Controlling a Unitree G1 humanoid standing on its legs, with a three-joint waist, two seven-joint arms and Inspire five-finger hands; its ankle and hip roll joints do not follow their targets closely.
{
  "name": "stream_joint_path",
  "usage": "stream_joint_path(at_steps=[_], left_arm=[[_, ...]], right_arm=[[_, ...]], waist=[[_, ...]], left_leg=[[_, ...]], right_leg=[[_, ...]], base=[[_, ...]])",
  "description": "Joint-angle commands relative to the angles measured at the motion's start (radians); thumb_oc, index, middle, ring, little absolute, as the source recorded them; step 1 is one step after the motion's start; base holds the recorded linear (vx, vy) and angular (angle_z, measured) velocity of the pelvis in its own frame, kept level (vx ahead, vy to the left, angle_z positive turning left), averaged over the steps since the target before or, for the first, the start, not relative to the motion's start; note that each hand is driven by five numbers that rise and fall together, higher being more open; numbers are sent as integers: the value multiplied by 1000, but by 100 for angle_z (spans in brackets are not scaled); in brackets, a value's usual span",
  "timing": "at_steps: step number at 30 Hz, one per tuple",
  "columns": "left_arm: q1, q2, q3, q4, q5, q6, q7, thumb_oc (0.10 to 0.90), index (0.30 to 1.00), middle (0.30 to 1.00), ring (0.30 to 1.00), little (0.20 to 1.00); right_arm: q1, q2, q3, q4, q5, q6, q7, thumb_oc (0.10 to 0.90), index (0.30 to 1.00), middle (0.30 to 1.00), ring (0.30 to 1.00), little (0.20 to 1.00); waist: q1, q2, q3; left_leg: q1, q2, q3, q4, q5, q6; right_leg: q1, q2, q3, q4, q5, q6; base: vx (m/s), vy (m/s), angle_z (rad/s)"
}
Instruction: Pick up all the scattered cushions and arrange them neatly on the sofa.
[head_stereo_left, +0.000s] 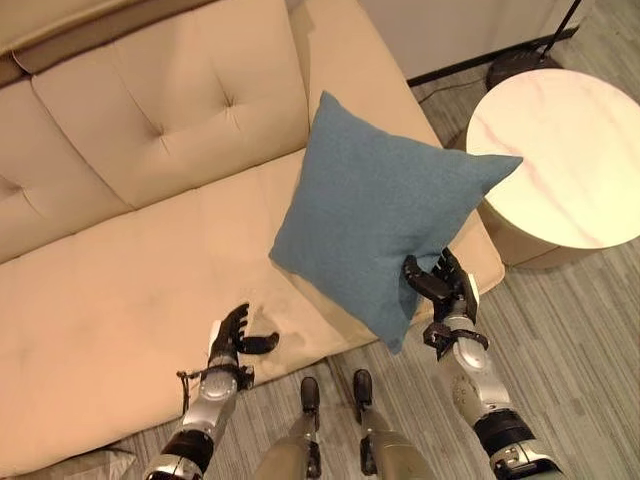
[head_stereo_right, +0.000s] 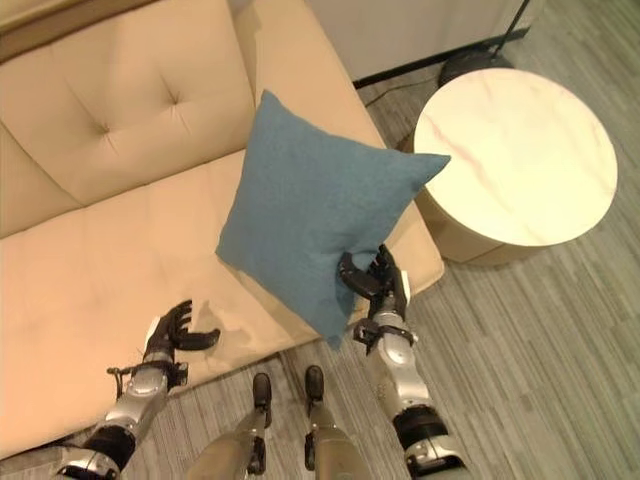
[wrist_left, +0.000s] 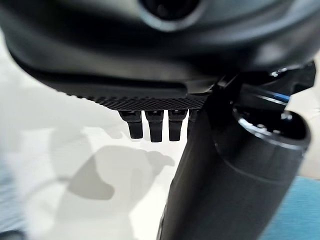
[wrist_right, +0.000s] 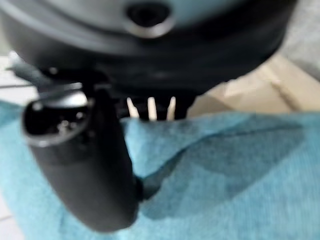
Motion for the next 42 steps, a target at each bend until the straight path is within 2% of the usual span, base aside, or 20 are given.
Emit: stream_joint_path(at_steps=[1, 7, 10, 11, 16, 22, 27, 31, 33, 34, 35, 37, 38, 39, 40, 41, 42], left_arm=[[-69, 124, 0, -74, -47, -104, 41, 800, 900, 900, 900, 900], [-177, 244, 19, -68, -111, -118, -6, 800, 900, 900, 900, 900], [-213, 270, 18, -53, -136, -121, -25, 800, 900, 900, 900, 900], [-246, 290, 12, -39, -195, -123, -64, 800, 900, 900, 900, 900], [-319, 322, -6, -38, -351, -135, -176, 800, 900, 900, 900, 900], [-438, 333, -19, 13, -424, -136, -206, 800, 900, 900, 900, 900], [-586, 357, -50, 89, -440, -139, -214, 800, 900, 900, 900, 900], [-637, 339, -73, 94, -453, -138, -229, 800, 900, 900, 900, 900], [-629, 289, -72, 64, -489, -132, -260, 800, 900, 900, 900, 900], [-629, 289, -72, 64, -489, -132, -260, 800, 900, 900, 900, 900], [-620, 235, -71, 47, -518, -129, -276, 800, 900, 900, 900, 900], [-619, 235, -71, 46, -517, -129, -276, 800, 900, 900, 900, 900], [-613, 147, -76, 33, -553, -128, -283, 800, 900, 900, 900, 900], [-612, 147, -76, 32, -553, -128, -282, 800, 900, 900, 900, 900], [-615, 93, -97, 23, -546, -130, -273, 711, 766, 766, 766, 766], [-615, 93, -98, 22, -545, -130, -273, 535, 502, 502, 502, 502], [-622, 63, -122, 7, -519, -135, -261, 400, 300, 300, 300, 300]], right_arm=[[-47, 21, 67, -93, -91, 0, 55, 800, 900, 900, 900, 900], [-51, -13, 54, -95, -100, 4, 91, 800, 900, 900, 900, 900], [-56, -26, 53, -101, -101, 2, 100, 800, 900, 900, 900, 900], [-72, -45, 54, -110, -99, 1, 111, 800, 900, 900, 900, 900], [-124, -93, 55, -127, -111, 1, 132, 800, 900, 900, 900, 900], [-200, -106, 58, -120, -111, -10, 136, 800, 900, 900, 900, 900], [-298, -118, 74, -115, -111, -24, 136, 800, 900, 900, 900, 900], [-325, -112, 86, -118, -123, -25, 134, 800, 900, 900, 900, 900], [-331, -96, 93, -121, -139, -20, 133, 800, 900, 900, 900, 900], [-331, -96, 93, -121, -139, -20, 133, 800, 900, 900, 900, 900], [-328, -74, 97, -116, -146, -18, 135, 800, 900, 900, 900, 900], [-327, -74, 98, -117, -146, -18, 135, 800, 900, 900, 900, 900], [-333, -41, 112, -112, -168, -8, 130, 800, 900, 900, 900, 900], [-333, -41, 113, -113, -168, -8, 130, 682, 724, 724, 724, 724], [-345, -20, 124, -112, -187, -6, 117, 433, 349, 349, 349, 349], [-346, -20, 124, -112, -187, -6, 117, 400, 300, 300, 300, 300], [-360, -10, 138, -113, -216, -1, 101, 400, 300, 300, 300, 300]], waist=[[19, -65, -43], [-1, -60, -42], [-10, -58, -37], [-18, -53, -32], [-34, -42, -18], [-53, -34, -12], [-70, -45, -8], [-76, -47, -8], [-75, -47, -10], [-75, -47, -10], [-76, -47, -13], [-76, -47, -14], [-78, -46, -17], [-78, -46, -17], [-79, -44, -18], [-79, -44, -17], [-80, -44, -16]], left_leg=[[23, 5, -35, 60, -72, -43], [-4, 13, -32, 71, -75, -48], [-16, 14, -31, 73, -72, -50], [-30, 15, -29, 72, -65, -53], [-65, 25, -31, 53, -49, -61], [-114, 34, -40, 23, -23, -72], [-182, 49, -53, -6, 1, -88], [-203, 51, -58, -12, 3, -95], [-202, 50, -61, -13, -3, -98], [-202, 50, -61, -13, -3, -98], [-196, 48, -62, -13, -8, -98], [-196, 48, -62, -13, -7, -98], [-188, 44, -61, -13, -13, -99], [-189, 43, -61, -13, -12, -99], [-180, 41, -61, -13, -17, -99], [-180, 41, -61, -13, -17, -99], [-173, 39, -61, -13, -19, -99]], right_leg=[[-87, -113, 14, 58, 83, 113], [-118, -108, 16, 76, 77, 109], [-133, -107, 18, 84, 75, 108], [-153, -105, 18, 94, 73, 106], [-211, -93, 15, 117, 66, 102], [-283, -82, 11, 139, 64, 99], [-360, -72, 0, 136, 77, 105], [-376, -67, -2, 126, 83, 110], [-374, -63, -3, 115, 84, 113], [-374, -63, -3, 115, 84, 113], [-371, -61, -4, 110, 84, 115], [-371, -61, -4, 110, 84, 115], [-362, -59, 0, 105, 82, 114], [-362, -59, 0, 105, 82, 114], [-355, -59, 1, 101, 82, 114], [-354, -59, 1, 101, 82, 114], [-345, -60, 1, 93, 84, 114]], base=[[17, -43, -2], [27, -25, -5], [1, 1, -9], [-3, 8, -5], [0, 0, 0], [1, 1, -2], [0, -23, 0], [4, -9, 0], [38, -22, -2], [46, -19, -1], [0, 0, 0], [0, 0, 0], [38, -10, -1], [0, 0, 0], [0, 0, 0], [0, 0, 0], [0, 0, 0]])
